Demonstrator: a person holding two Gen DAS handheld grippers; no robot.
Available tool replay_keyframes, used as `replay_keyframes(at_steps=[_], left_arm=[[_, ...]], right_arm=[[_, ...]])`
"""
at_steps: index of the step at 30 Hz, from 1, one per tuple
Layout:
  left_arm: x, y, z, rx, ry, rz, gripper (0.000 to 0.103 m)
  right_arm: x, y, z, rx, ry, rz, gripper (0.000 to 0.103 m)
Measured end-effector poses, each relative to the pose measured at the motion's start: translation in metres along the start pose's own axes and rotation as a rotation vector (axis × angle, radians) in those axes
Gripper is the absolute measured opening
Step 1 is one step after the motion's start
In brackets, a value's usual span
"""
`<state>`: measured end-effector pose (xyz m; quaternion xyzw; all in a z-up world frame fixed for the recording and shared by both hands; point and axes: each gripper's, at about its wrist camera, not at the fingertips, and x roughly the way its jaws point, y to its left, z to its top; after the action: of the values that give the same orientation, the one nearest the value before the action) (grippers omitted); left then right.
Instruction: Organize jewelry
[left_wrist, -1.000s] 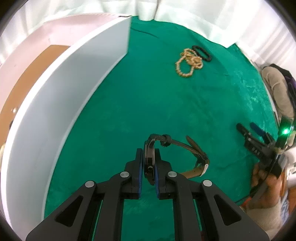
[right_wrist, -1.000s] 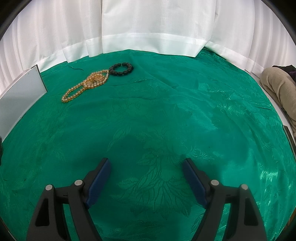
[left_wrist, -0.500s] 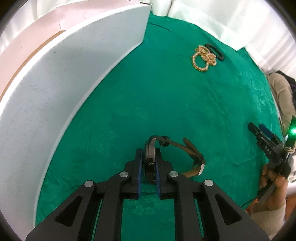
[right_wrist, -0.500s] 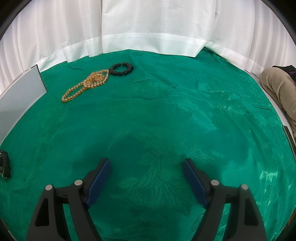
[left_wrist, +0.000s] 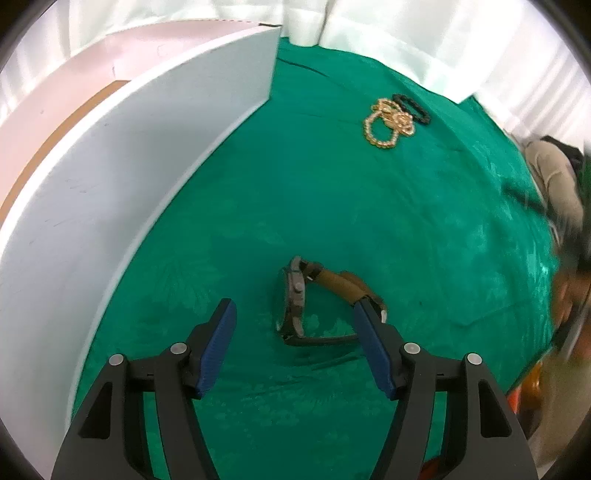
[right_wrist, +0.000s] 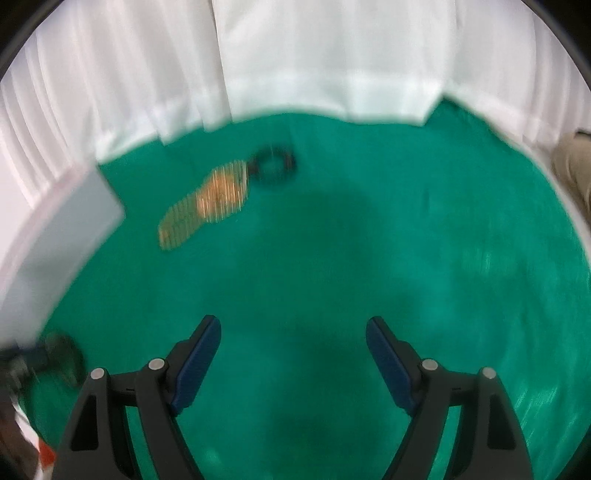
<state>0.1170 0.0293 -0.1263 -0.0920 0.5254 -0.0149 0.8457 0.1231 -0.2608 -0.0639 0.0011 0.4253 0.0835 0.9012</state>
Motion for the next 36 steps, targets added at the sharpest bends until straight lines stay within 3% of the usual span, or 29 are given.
replay_keyframes(at_steps=[3,6,8,10,14,16,20,22,24,25,26,29,31,34,36], left_arm=[[0.003,0.0,0.002,-0.011,-0.003,-0.013,0.068],[0.003,0.003,0.001,-0.026,-0.011,-0.021,0.068],[0.004,0.006,0.001,-0.03,-0.008,-0.019,0.068],[0.006,0.008,0.0,-0.037,0.0,-0.017,0.068],[0.008,0.014,-0.001,-0.054,0.002,-0.016,0.068],[0.009,0.017,-0.002,-0.063,0.003,-0.021,0.068],[0.008,0.017,-0.003,-0.066,0.001,-0.023,0.067],[0.008,0.018,-0.005,-0.067,0.0,-0.025,0.067],[0.009,0.017,-0.006,-0.064,0.004,-0.024,0.067],[0.009,0.017,-0.006,-0.064,0.004,-0.024,0.067],[0.008,0.018,-0.006,-0.066,0.003,-0.026,0.067],[0.006,0.018,-0.006,-0.073,-0.001,-0.035,0.067],[0.005,0.02,-0.006,-0.073,-0.001,-0.032,0.067],[0.005,0.02,-0.008,-0.08,0.0,-0.032,0.067],[0.003,0.019,-0.009,-0.081,-0.002,-0.03,0.067]], right_arm=[[0.009,-0.003,0.055,0.062,-0.046,0.053,0.083],[0.046,-0.002,0.095,0.141,0.002,0.095,0.081],[0.074,0.009,0.108,0.157,0.07,0.184,0.06],[0.099,0.024,0.115,0.162,0.132,0.231,0.057],[0.13,0.048,0.121,0.119,0.227,0.177,0.042],[0.138,0.056,0.123,0.125,0.272,0.178,0.042],[0.145,0.073,0.128,0.034,0.271,0.066,0.042],[0.146,0.075,0.131,0.022,0.294,0.104,0.041],[0.151,0.081,0.128,-0.031,0.339,0.116,0.024],[0.154,0.085,0.129,-0.048,0.352,0.115,0.007],[0.153,0.086,0.127,-0.055,0.367,0.127,0.004],[0.142,0.087,0.117,-0.073,0.462,0.243,0.004],[0.137,0.087,0.112,-0.098,0.504,0.26,0.004],[0.125,0.074,0.127,-0.063,0.386,0.174,0.009],[0.125,0.066,0.14,0.004,0.315,0.18,0.018]])
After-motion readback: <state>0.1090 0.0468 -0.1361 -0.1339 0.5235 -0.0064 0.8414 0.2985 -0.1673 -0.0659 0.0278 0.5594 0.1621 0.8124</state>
